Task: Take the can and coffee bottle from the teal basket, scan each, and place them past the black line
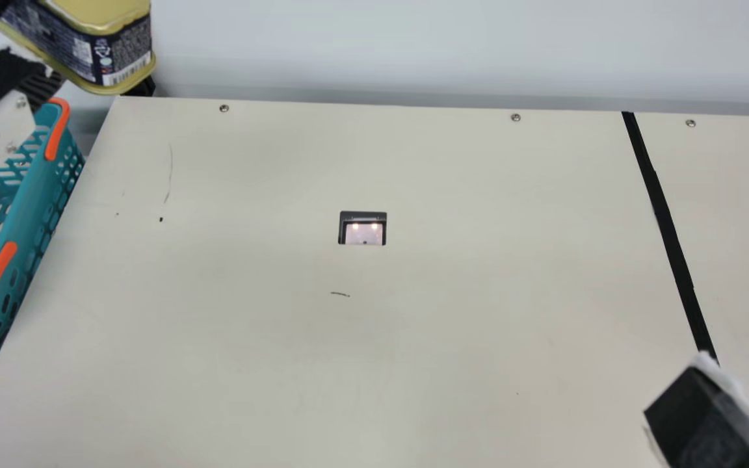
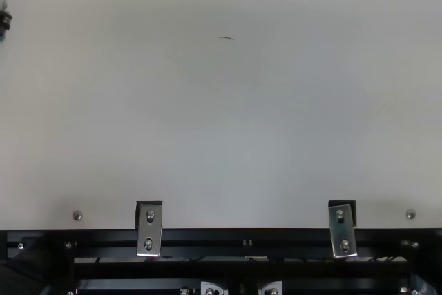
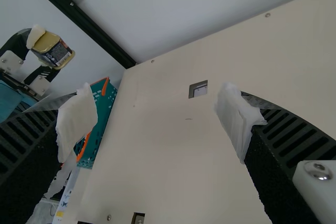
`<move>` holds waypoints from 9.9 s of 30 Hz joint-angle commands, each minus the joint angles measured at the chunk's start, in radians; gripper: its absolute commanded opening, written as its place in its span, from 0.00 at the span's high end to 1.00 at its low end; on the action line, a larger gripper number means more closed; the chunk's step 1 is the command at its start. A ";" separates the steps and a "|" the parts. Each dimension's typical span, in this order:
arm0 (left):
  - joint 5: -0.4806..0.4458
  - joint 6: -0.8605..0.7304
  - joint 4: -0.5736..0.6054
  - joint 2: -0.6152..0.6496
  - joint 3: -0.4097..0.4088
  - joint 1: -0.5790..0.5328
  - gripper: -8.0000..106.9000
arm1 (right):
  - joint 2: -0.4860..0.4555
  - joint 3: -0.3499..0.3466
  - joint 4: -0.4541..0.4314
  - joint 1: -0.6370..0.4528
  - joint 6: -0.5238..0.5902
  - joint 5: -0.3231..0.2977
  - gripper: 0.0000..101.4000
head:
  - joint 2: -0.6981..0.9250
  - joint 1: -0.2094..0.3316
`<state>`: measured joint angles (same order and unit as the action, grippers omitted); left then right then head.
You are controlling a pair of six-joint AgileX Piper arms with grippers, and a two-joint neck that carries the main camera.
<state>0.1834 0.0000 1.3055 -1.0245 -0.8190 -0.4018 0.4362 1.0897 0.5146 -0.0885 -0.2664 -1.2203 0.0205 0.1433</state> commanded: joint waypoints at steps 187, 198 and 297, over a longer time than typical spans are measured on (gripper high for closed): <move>0.593 0.797 -1.365 -0.553 0.060 0.184 0.84 | 0.000 0.000 0.000 0.000 0.000 0.000 0.00 | -0.010 0.003; 0.575 0.976 -1.580 -0.545 -0.015 0.326 0.84 | 0.000 0.000 0.000 0.000 0.000 0.000 0.00 | -0.010 0.003; 0.813 0.382 -1.306 -0.996 -0.029 -0.137 0.84 | 0.000 0.000 0.000 0.000 0.000 0.000 0.00 | -0.010 0.003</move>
<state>0.9930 0.3830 0.0000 -2.0169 -0.8466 -0.5370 0.4362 1.0897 0.5147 -0.0885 -0.2664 -1.2203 0.0205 0.1433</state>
